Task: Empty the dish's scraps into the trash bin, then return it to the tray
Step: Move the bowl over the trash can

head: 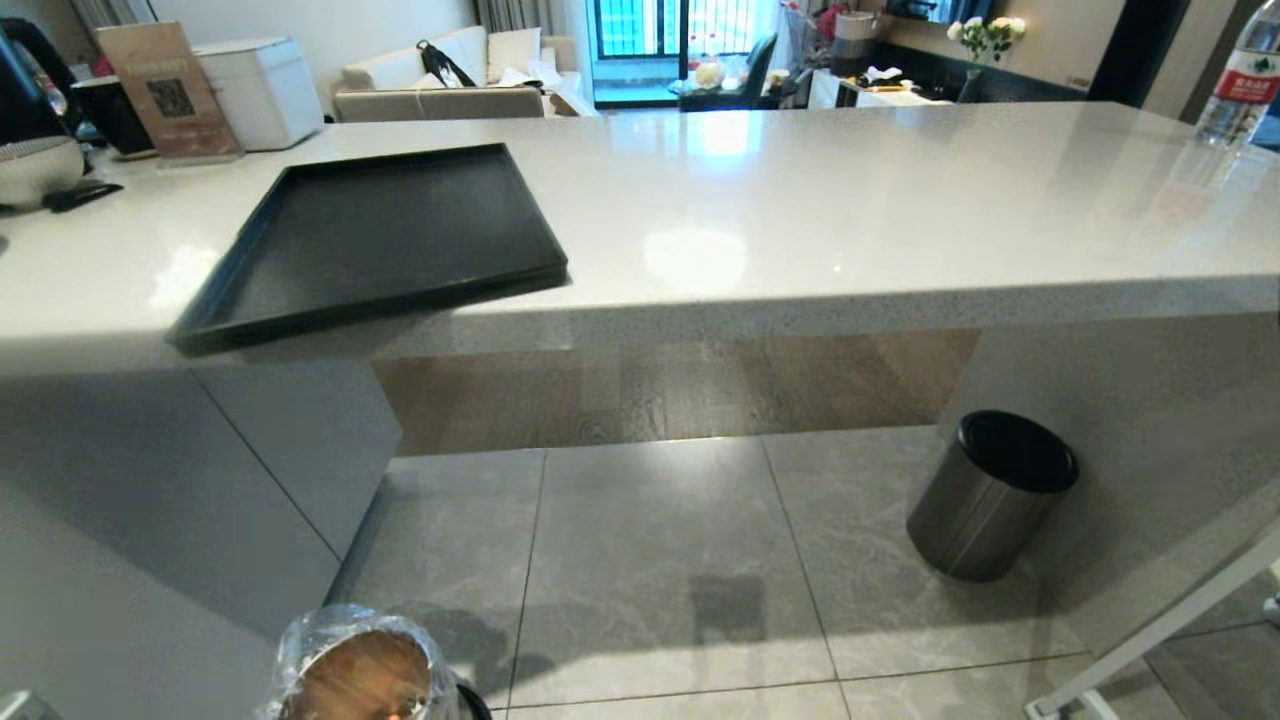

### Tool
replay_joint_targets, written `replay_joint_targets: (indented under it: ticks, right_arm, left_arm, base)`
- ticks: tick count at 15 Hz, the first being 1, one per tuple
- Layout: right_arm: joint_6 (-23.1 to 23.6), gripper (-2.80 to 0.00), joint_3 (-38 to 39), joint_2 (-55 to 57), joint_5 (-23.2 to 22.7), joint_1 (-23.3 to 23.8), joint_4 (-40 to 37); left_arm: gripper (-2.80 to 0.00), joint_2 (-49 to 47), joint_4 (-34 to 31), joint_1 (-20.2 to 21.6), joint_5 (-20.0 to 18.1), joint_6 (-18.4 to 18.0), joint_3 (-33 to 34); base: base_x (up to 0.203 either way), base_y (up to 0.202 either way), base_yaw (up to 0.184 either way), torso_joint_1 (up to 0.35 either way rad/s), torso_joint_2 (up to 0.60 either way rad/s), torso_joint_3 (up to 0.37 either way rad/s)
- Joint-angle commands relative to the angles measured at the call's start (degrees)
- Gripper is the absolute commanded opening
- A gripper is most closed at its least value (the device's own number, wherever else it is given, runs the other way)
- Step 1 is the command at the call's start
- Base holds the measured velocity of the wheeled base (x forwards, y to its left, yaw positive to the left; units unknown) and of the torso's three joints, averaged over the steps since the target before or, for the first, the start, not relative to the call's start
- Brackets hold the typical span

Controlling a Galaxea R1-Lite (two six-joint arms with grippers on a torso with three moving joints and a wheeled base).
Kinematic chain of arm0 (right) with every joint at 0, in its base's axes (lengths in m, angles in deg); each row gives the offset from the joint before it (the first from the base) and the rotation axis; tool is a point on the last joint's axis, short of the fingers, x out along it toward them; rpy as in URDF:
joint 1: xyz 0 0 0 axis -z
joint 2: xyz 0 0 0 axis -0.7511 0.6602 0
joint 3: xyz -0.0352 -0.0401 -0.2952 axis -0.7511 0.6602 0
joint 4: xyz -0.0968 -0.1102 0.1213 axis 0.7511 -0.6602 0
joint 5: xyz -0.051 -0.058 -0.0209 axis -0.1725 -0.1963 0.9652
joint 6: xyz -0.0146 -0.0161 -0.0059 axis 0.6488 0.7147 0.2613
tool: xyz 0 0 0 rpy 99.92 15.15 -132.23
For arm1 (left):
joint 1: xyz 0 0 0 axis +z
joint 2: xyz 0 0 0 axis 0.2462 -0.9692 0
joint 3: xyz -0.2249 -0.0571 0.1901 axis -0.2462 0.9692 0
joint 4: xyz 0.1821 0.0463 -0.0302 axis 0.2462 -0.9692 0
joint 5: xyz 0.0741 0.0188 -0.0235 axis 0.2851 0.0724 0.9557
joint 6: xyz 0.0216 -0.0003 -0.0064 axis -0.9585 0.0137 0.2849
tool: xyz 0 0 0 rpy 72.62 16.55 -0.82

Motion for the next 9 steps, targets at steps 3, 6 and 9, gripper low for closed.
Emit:
replay_joint_targets:
  ticks: [3,6,9]
  right_arm:
    - [-0.07,-2.80,-0.04,0.06,0.05,-0.01,0.05]
    - [-0.07,-2.80,-0.04,0.06,0.05,-0.01,0.05]
    - [-0.07,-2.80,-0.04,-0.02,0.05,-0.01,0.05]
  left_arm:
    - [-2.80,-0.18,-0.18,-0.18,-0.05,0.19,0.06]
    - [-2.80,-0.16,-0.12,-0.18,-0.05,0.27,0.32]
    - [-2.80,-0.09,-0.10,-0.18,-0.05,0.98,0.32]
  base:
    - [0.000,0.000,0.000,-0.001,0.11,0.128]
    - [0.000,0.000,0.000,0.000,0.00,0.000]
    - [0.000,0.000,0.000,0.000,0.00,0.000]
